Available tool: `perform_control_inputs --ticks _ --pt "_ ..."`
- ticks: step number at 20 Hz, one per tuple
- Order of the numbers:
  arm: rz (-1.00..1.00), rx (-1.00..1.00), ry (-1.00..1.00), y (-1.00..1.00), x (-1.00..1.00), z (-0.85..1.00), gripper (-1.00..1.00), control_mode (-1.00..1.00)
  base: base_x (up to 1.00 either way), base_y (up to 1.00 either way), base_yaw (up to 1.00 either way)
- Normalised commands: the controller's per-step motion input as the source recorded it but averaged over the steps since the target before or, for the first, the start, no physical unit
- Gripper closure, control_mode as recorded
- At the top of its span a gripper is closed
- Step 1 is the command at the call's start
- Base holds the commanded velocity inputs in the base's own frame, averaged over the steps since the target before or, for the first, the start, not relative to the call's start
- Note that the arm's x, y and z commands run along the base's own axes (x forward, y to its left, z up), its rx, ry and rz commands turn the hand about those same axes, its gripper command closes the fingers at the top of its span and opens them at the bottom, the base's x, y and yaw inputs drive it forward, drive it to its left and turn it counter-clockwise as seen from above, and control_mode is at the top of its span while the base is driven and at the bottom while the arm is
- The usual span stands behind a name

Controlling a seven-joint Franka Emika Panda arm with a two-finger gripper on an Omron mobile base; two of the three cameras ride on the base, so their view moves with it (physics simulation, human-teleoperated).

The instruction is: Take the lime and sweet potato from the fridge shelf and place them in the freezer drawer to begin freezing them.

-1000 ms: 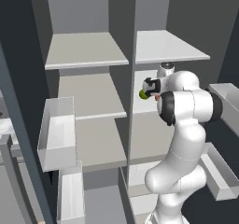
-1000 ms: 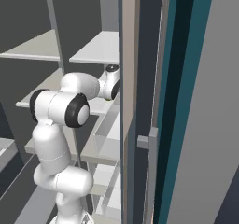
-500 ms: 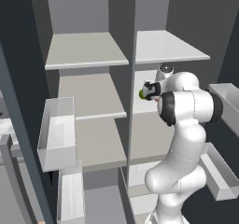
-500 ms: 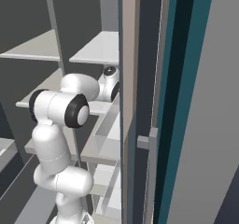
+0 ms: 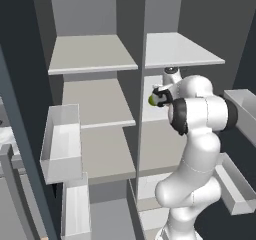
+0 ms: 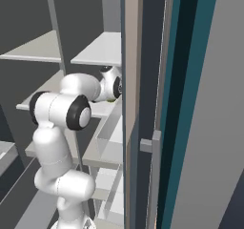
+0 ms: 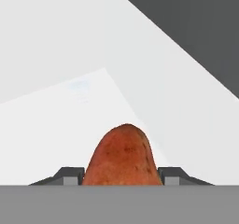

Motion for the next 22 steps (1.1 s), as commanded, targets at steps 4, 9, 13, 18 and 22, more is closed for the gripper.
perform_control_inputs --ticks 4,9,13,18,22 --pt "0.0 -0.01 0.0 0.0 -0.7 -0.11 1.0 -1.0 0.0 0.0 0.0" --pt "0.01 0.0 0.0 0.07 -0.85 -0.17 1.0 -1.0 0.0 0.0 0.0" --pt "0.03 0.0 0.0 0.13 -0.96 -0.11 1.0 -1.0 0.0 0.0 0.0" --pt "0.01 0.0 0.0 0.0 -1.0 0.03 1.0 -1.0 0.0 0.0 0.0" --pt "0.0 0.01 0.0 0.03 -1.0 0.33 1.0 -1.0 0.0 0.0 0.0"
